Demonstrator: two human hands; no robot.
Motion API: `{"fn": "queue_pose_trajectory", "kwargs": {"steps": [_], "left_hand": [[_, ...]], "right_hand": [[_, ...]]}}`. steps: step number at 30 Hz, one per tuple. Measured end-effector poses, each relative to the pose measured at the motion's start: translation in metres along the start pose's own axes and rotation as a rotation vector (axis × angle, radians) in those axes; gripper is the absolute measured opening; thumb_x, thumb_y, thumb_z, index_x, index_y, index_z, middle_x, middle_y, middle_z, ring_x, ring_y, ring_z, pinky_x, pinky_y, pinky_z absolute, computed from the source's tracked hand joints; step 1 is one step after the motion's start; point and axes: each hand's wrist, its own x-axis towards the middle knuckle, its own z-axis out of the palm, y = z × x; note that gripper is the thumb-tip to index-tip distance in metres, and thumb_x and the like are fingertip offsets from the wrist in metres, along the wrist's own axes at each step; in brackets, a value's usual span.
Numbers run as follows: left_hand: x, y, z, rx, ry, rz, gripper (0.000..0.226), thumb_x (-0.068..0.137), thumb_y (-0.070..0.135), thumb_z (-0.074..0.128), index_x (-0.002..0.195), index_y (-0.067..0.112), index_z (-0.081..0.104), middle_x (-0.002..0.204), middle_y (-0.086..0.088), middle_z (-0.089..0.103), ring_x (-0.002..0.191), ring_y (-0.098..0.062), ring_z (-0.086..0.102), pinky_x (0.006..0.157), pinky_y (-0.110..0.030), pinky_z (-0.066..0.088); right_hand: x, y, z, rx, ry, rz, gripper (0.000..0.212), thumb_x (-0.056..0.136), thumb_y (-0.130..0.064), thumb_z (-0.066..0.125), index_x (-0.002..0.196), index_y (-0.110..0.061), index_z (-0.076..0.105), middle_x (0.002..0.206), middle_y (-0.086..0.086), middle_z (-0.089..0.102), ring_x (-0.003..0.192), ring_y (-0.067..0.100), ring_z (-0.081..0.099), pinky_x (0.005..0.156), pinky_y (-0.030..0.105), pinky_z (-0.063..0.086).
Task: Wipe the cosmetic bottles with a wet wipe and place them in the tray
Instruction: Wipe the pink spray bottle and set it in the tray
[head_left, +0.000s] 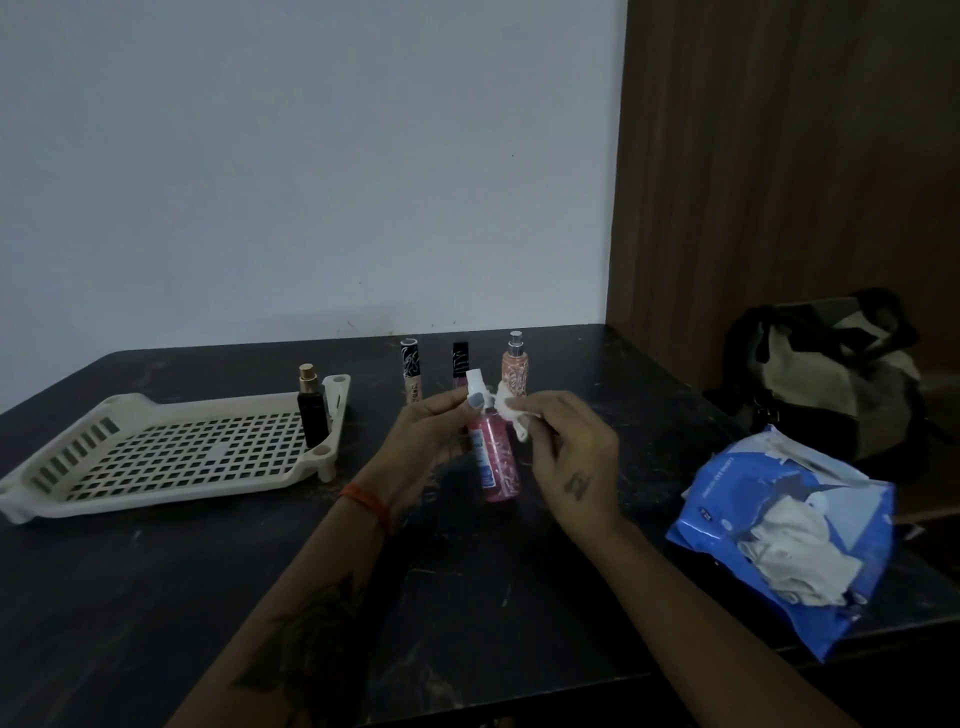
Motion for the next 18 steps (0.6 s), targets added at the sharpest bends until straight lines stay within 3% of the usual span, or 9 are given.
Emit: {"fn": "queue_pose_trajectory", "kwargs": {"steps": [4, 8, 10, 14, 18], "left_hand": [[0.0014, -0.0001, -0.0008, -0.026, 0.039, -0.019, 0.023, 0.076, 0.028, 0.059, 0.093, 0.019, 0.072, 0.096, -0.003, 0.072, 0.089, -0.016, 0.067, 0.073, -0.028, 0.054], [0.0008, -0.0006, -0.0016, -0.023, 0.023, -0.024, 0.023, 0.077, 0.029, 0.060, 0.095, 0.019, 0.071, 0.096, -0.003, 0.071, 0.091, -0.018, 0.068, 0.073, -0.027, 0.055], [0.0005, -0.0008, -0.0008, -0.022, 0.016, -0.023, 0.024, 0.077, 0.030, 0.061, 0.096, 0.020, 0.071, 0.099, -0.004, 0.071, 0.092, -0.019, 0.068, 0.075, -0.028, 0.055], [0.0012, 0.0000, 0.0010, -0.017, 0.046, -0.004, 0.023, 0.076, 0.029, 0.062, 0.092, 0.018, 0.073, 0.092, -0.004, 0.072, 0.082, -0.014, 0.067, 0.069, -0.026, 0.055], [0.0012, -0.0010, -0.0004, -0.015, 0.060, 0.003, 0.027, 0.075, 0.029, 0.063, 0.094, 0.012, 0.071, 0.092, -0.007, 0.070, 0.081, -0.015, 0.067, 0.068, -0.026, 0.055]], "right_hand": [[-0.0074, -0.0028, 0.0016, -0.047, -0.120, -0.156, 0.028, 0.072, 0.014, 0.064, 0.092, -0.005, 0.071, 0.093, 0.011, 0.069, 0.090, 0.012, 0.059, 0.090, 0.009, 0.041], [-0.0028, -0.0001, 0.0007, 0.018, -0.054, 0.001, 0.023, 0.075, 0.015, 0.062, 0.086, -0.003, 0.070, 0.090, 0.010, 0.069, 0.084, 0.011, 0.062, 0.081, 0.015, 0.049], [-0.0032, -0.0003, -0.0012, -0.017, -0.029, -0.039, 0.021, 0.073, 0.014, 0.065, 0.086, -0.003, 0.070, 0.089, 0.011, 0.069, 0.085, 0.013, 0.063, 0.084, 0.010, 0.046], [-0.0096, -0.0042, -0.0009, -0.127, -0.195, -0.209, 0.027, 0.065, 0.011, 0.072, 0.087, -0.005, 0.073, 0.092, 0.009, 0.070, 0.090, 0.020, 0.064, 0.092, 0.013, 0.037], [-0.0061, -0.0022, 0.0008, -0.099, -0.137, -0.137, 0.029, 0.063, 0.017, 0.069, 0.082, -0.005, 0.074, 0.087, 0.009, 0.071, 0.085, 0.021, 0.064, 0.086, 0.011, 0.038]]}}
